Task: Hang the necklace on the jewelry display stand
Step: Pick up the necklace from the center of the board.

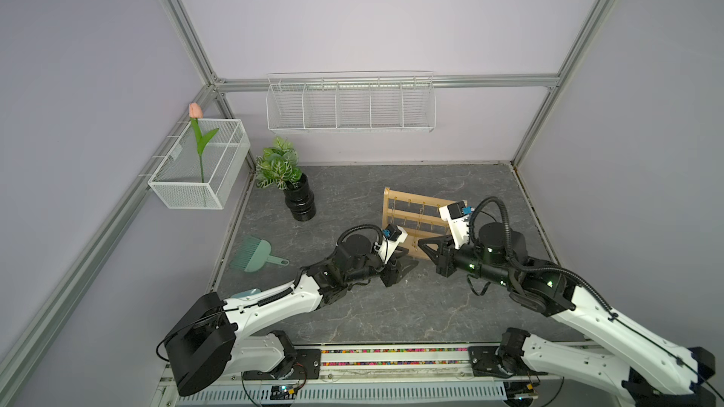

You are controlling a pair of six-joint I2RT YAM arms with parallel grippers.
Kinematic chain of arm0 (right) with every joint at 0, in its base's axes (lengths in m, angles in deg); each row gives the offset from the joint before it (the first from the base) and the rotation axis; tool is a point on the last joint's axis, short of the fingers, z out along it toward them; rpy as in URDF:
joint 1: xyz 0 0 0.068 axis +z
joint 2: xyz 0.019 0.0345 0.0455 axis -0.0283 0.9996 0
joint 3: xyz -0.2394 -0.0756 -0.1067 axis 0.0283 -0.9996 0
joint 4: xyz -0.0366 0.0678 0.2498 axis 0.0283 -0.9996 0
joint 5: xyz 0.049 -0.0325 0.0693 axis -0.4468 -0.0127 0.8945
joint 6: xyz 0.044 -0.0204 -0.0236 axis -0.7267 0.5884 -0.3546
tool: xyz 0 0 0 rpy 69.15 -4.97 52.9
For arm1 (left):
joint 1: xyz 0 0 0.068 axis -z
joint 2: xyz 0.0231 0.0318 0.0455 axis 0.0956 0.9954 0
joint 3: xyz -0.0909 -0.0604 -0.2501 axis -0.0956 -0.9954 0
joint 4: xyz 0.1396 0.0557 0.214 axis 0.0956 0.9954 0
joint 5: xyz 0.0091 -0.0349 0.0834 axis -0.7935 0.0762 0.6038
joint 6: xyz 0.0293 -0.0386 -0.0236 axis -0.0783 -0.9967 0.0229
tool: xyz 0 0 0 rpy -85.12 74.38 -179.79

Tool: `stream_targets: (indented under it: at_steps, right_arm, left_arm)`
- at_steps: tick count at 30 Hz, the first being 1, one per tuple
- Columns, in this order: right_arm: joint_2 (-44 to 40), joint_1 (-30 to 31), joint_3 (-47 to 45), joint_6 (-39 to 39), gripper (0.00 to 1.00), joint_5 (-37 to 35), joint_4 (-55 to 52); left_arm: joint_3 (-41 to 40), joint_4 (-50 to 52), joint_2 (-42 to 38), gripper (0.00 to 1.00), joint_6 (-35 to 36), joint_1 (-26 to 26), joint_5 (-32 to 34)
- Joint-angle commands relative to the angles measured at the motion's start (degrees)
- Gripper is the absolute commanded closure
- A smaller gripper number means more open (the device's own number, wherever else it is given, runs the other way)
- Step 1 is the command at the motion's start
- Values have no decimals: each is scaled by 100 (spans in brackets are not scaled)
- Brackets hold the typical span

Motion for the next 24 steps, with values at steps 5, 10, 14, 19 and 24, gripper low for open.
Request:
stream_targets:
  at_steps: [5, 10, 14, 19, 24]
  right_arm:
    - [10, -19, 124, 50, 93, -28, 123]
    - [25, -15, 134, 84, 93, -50, 141]
    - [35, -16, 152, 84, 93, -44, 167]
    - [31, -27, 168, 92, 93, -85, 136]
    - [44, -26, 171, 101, 93, -70, 149]
  left_arm:
    - [106, -123, 52, 62, 59, -18, -166]
    - [70, -74, 26, 74, 61, -16, -174]
    - [100, -65, 62, 76, 64, -18, -249]
    - [118, -83, 97, 83, 43, -13, -283]
    - [122, -48, 87, 90, 46, -18, -294]
